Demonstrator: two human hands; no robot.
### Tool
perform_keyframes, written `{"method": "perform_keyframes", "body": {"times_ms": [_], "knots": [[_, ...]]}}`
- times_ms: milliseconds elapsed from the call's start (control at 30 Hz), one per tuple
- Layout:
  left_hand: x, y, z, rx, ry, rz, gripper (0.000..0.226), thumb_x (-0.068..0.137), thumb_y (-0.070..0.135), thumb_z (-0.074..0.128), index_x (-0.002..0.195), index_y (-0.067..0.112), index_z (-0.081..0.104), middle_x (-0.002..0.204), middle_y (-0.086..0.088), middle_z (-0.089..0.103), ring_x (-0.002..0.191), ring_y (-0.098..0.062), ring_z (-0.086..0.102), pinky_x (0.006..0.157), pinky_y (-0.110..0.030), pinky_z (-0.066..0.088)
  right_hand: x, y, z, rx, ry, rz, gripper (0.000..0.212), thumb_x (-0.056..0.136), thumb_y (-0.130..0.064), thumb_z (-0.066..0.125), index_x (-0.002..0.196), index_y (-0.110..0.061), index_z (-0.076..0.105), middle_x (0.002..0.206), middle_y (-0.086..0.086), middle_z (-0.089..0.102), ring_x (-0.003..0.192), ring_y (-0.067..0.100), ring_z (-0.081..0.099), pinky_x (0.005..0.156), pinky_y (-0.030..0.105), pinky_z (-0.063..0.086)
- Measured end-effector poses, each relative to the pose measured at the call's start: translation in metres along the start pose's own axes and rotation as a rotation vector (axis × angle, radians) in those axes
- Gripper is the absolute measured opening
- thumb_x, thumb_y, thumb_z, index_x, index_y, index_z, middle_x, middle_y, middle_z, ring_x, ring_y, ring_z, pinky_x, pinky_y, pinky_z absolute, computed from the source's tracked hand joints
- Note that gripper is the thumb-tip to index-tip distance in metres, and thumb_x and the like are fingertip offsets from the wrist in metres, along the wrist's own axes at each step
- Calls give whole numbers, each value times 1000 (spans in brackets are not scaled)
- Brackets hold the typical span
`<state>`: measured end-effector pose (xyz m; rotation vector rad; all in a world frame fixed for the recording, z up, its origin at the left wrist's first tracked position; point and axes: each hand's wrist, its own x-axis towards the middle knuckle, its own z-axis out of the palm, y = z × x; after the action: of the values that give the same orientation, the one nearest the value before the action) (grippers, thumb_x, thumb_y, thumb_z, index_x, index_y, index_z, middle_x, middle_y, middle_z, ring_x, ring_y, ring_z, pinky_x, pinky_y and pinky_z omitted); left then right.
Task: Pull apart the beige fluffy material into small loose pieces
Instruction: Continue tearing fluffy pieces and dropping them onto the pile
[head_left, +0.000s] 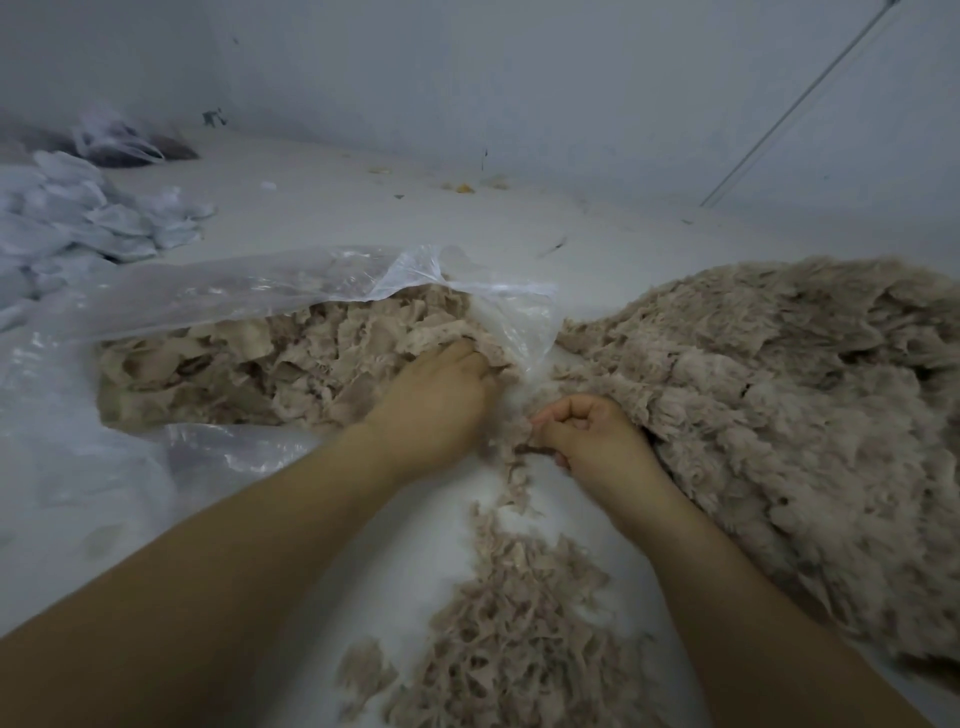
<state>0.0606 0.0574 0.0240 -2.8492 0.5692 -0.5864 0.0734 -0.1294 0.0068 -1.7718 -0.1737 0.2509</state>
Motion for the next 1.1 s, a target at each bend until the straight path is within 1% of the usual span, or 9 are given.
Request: {"method": "perform_keyframes", "body": {"times_ms": [67, 167, 400, 533, 600, 733, 833, 967, 1100], "knots": [[-8, 19, 0, 20, 205, 11, 23, 70, 10, 54, 90, 7, 65, 84, -10, 60, 86, -32, 57, 71, -40, 45, -1, -1, 0, 33, -4, 2, 9, 90, -6, 63, 83, -10, 65, 65, -3, 58, 44, -4, 49, 46, 11, 41], [-15, 48, 3, -53, 276, -120, 22, 71, 14, 63, 92, 8, 61, 84, -9, 56, 79, -30, 52, 67, -39, 41, -2, -3, 1, 89, -35, -3, 7, 89, 0, 62, 85, -4, 66, 61, -1, 61, 44, -3, 50, 45, 12, 41], [-45, 107, 3, -580, 97, -333, 63, 71, 17, 45, 133, 8, 36, 106, -3, 37, 92, -18, 32, 76, -33, 35, 0, -1, 2, 70, -1, -10, 18, 90, 4, 55, 79, -7, 63, 54, -5, 60, 42, -3, 50, 45, 12, 41], [-30, 94, 0, -911, 140, -534, 65, 82, 14, 53, 141, 11, 27, 118, -1, 29, 112, -20, 34, 94, -34, 40, 2, 1, 2, 32, 2, -6, 13, 88, -2, 60, 79, -9, 66, 70, 5, 63, 45, -3, 49, 48, 15, 42], [-18, 79, 2, -909, 114, -563, 59, 80, 10, 61, 135, 11, 39, 116, 2, 26, 111, -22, 42, 90, -35, 46, 2, 3, 2, 52, -2, -17, 9, 87, -1, 59, 83, -4, 67, 73, 11, 62, 45, 0, 48, 47, 16, 40], [-8, 70, 8, -940, 223, -456, 6, 81, 3, 63, 85, 7, 65, 87, 0, 50, 78, -13, 51, 67, -31, 42, 5, 8, 2, 102, -5, -43, 11, 88, -4, 60, 80, -11, 63, 66, 7, 56, 45, 4, 44, 45, 18, 35], [-9, 65, 14, -1089, 370, -524, 26, 85, -1, 64, 62, 2, 51, 62, -3, 45, 63, -14, 45, 59, -36, 38, 7, 9, 1, 156, -38, -72, 7, 93, -19, 62, 87, -13, 62, 57, -5, 55, 44, 4, 45, 43, 16, 36], [-17, 68, 8, -1272, 396, -539, 26, 94, 5, 57, 69, 5, 53, 59, -8, 52, 53, -21, 51, 51, -41, 44, 7, 6, 3, 2, -47, -82, 44, 98, -47, 49, 69, -19, 65, 46, -2, 51, 41, 6, 44, 41, 18, 36], [-24, 68, 2, -1445, 468, -596, 21, 97, 4, 54, 77, 8, 58, 56, -2, 55, 50, -17, 51, 49, -31, 43, 7, 4, 3, -77, 20, -62, 51, 99, -46, 48, 63, -11, 52, 41, -5, 47, 35, 5, 39, 39, 19, 32]]}}
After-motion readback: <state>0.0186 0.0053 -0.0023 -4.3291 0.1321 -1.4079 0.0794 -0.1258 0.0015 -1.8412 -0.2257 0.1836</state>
